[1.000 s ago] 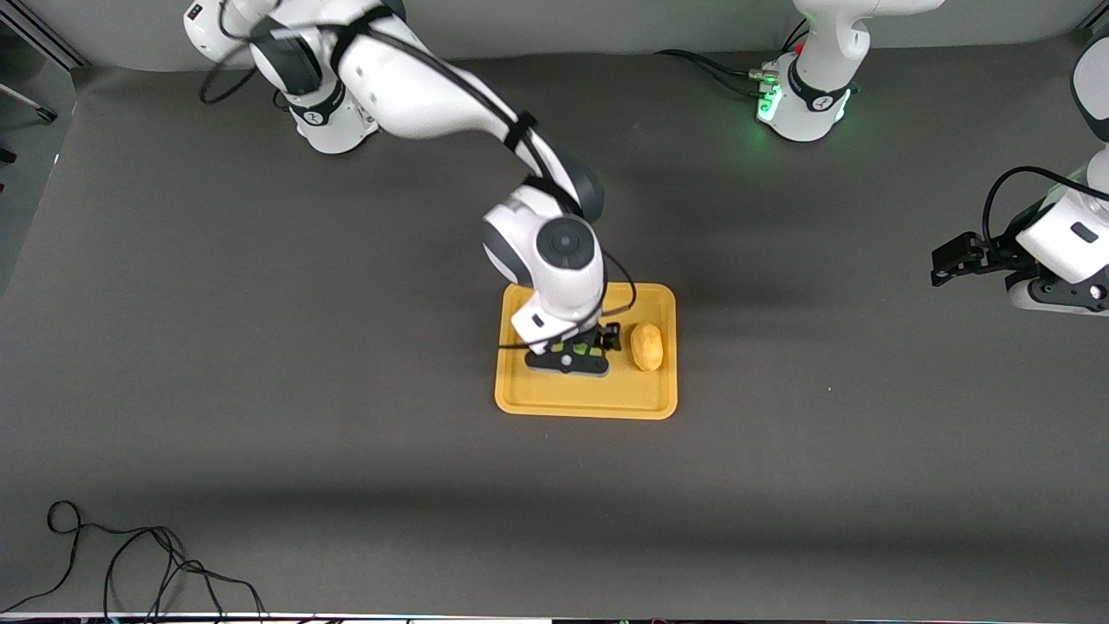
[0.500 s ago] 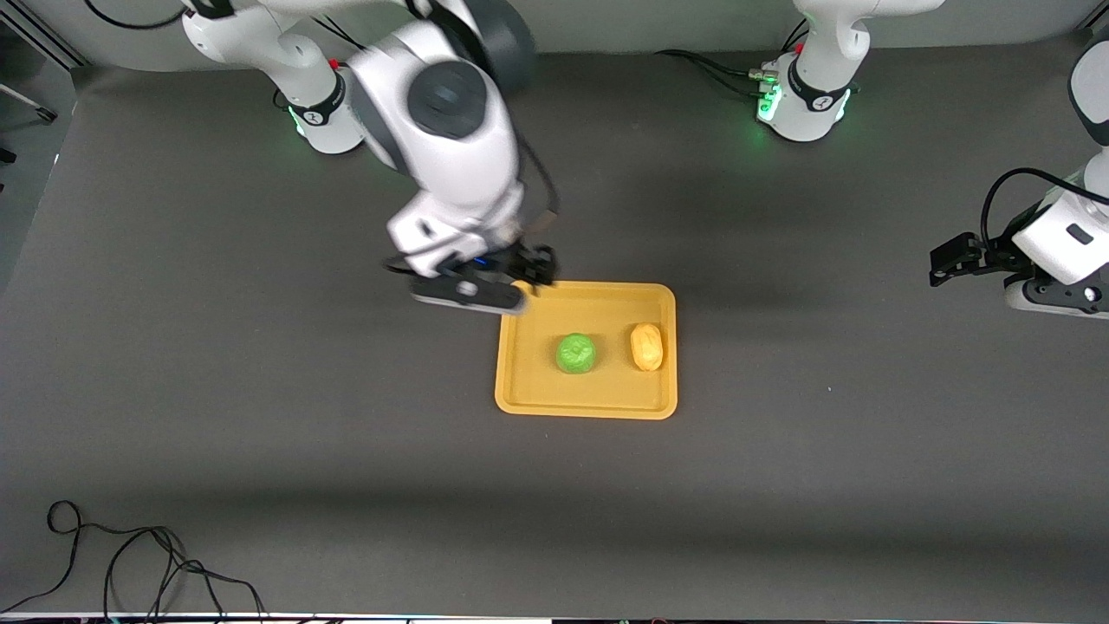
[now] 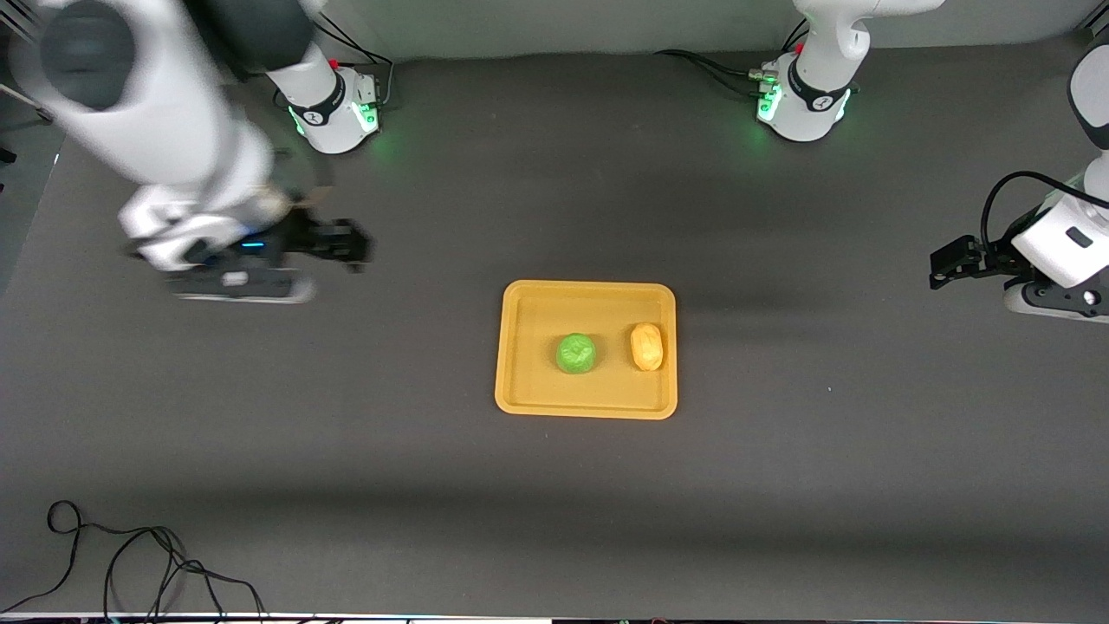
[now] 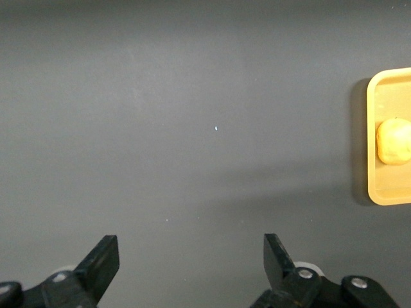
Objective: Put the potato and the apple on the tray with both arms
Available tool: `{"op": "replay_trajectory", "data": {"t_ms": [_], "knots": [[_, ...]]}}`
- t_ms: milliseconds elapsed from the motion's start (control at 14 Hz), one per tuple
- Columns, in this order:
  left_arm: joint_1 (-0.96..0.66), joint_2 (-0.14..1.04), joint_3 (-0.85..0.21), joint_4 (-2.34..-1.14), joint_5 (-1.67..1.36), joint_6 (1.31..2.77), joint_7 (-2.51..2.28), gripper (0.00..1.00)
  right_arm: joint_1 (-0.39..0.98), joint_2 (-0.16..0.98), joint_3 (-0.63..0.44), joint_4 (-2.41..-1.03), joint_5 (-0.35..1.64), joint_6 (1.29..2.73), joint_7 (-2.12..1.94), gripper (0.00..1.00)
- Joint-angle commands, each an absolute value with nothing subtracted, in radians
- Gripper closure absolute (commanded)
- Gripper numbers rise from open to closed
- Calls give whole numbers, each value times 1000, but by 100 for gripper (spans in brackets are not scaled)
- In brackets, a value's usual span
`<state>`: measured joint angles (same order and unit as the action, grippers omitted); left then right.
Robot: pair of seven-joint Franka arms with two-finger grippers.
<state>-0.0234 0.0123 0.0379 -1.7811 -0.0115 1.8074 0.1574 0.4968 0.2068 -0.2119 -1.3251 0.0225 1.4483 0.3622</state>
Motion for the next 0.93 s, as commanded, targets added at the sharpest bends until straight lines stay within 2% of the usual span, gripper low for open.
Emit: {"op": "replay_trajectory", "data": {"t_ms": [0, 214, 429, 857], "knots": [[-21, 37, 37, -1733, -3, 1787, 163, 0, 326, 97, -164, -1460, 18, 1479, 200, 0], [-21, 37, 37, -1735, -2, 1786, 163, 0, 96, 52, -37, -1509, 9, 1502, 91, 0], [-21, 34, 37, -1744, -2, 1787, 167, 0, -36, 15, 0, -1581, 9, 1552, -9, 0], [-26, 21, 35, -1761, -5, 1789, 163, 0, -58, 17, 6, -1579, 9, 1562, -37, 0]]}}
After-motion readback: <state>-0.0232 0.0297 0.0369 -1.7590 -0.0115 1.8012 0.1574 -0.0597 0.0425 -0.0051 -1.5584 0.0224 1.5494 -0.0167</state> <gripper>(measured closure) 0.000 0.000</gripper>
